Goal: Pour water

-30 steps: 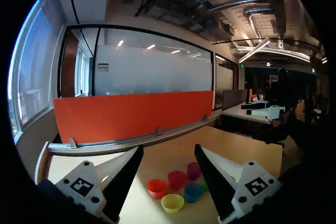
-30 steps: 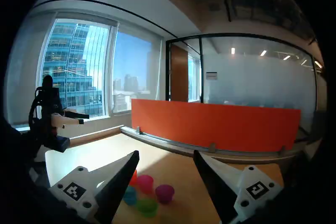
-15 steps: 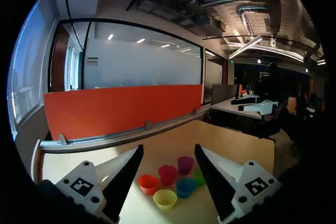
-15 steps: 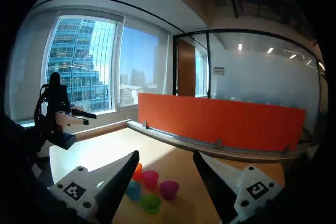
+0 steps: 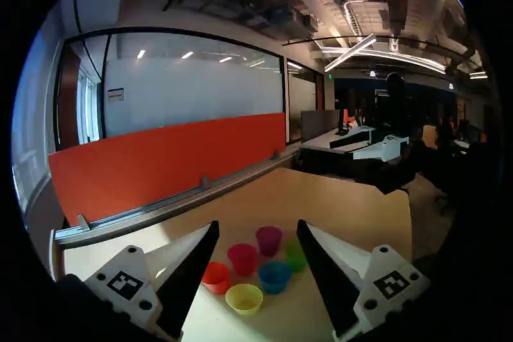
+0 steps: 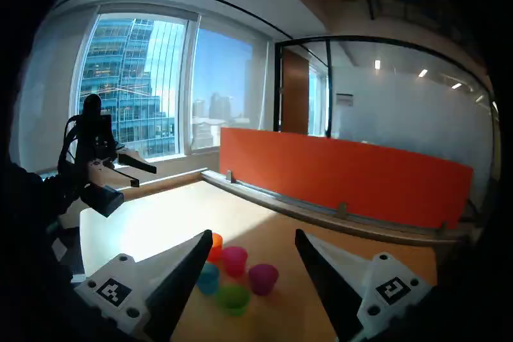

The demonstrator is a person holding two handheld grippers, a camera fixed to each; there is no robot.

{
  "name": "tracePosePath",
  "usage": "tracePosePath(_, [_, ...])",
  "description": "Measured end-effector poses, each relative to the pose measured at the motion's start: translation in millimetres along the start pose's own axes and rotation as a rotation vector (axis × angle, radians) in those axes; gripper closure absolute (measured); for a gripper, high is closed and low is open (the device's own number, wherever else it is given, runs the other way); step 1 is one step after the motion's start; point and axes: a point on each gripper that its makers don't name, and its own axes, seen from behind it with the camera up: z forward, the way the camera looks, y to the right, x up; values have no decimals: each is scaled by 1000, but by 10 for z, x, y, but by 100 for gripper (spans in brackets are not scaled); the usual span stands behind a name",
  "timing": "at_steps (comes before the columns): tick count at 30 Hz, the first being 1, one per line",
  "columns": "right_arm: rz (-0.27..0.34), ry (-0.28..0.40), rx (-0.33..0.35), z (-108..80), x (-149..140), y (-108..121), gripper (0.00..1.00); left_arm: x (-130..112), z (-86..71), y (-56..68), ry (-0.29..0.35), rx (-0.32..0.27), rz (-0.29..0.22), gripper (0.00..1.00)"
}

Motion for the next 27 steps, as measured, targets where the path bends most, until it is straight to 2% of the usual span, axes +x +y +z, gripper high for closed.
tracePosePath(8, [0, -21, 31, 5, -149, -26, 1, -207, 137, 73, -56, -30, 40, 10])
tracePosePath(27, [-51, -108, 96, 86, -521, -179, 1, -706, 412, 233, -147, -118, 59, 10])
